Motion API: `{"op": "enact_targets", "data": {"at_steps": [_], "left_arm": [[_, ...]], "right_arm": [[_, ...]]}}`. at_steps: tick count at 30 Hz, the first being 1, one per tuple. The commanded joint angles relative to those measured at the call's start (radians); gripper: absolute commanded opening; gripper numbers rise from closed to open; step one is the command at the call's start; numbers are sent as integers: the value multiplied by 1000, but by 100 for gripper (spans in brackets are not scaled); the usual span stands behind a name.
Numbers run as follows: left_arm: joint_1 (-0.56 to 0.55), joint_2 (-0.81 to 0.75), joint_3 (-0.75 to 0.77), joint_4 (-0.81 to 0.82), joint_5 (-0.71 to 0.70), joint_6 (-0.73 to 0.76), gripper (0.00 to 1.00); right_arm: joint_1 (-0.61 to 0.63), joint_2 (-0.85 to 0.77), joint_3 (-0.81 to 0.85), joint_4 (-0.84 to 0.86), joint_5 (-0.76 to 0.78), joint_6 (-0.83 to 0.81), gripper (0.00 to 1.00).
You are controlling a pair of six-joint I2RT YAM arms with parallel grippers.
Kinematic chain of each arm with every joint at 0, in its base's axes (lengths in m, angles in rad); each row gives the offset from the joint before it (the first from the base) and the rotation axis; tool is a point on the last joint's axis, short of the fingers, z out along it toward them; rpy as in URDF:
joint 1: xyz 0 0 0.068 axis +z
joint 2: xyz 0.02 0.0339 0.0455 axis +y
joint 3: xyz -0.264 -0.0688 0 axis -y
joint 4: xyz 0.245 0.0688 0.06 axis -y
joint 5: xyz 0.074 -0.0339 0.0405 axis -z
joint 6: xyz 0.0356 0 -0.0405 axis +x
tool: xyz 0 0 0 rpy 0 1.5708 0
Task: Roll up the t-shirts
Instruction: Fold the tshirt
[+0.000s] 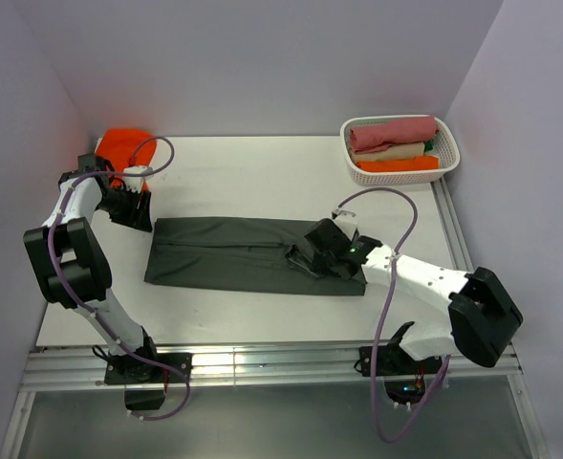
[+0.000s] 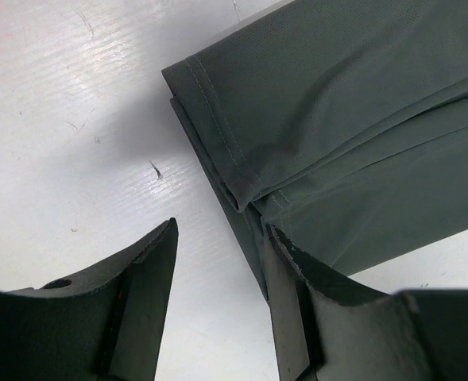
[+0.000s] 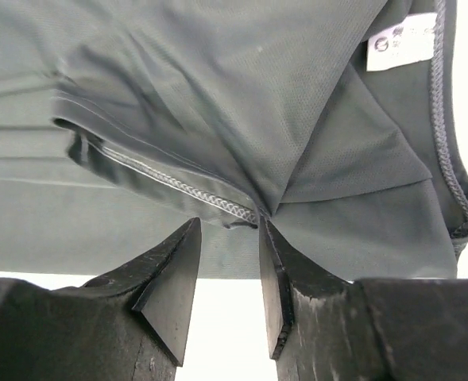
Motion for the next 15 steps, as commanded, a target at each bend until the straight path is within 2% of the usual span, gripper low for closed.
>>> {"op": "enact_targets", "data": {"at_steps": [1,4,8,11,15], "left_arm": [[2,5,-1,-11,7,16,53],[0,9,0,-9,10,12,53],[-1,20,8,-11,13,1,52],[-3,18,5,-5,11,-2,52],[-3,23,6,-5,8,-10,52]], "right_arm": [[9,-51,52,-18,87,35,43],[3,-7,130,-7,107,4,41],[-20,179,270,-23,121,-42,41],[-37,315,397,-32,112,-68,36],[-32,413,442,-17,55,-88,28]]}}
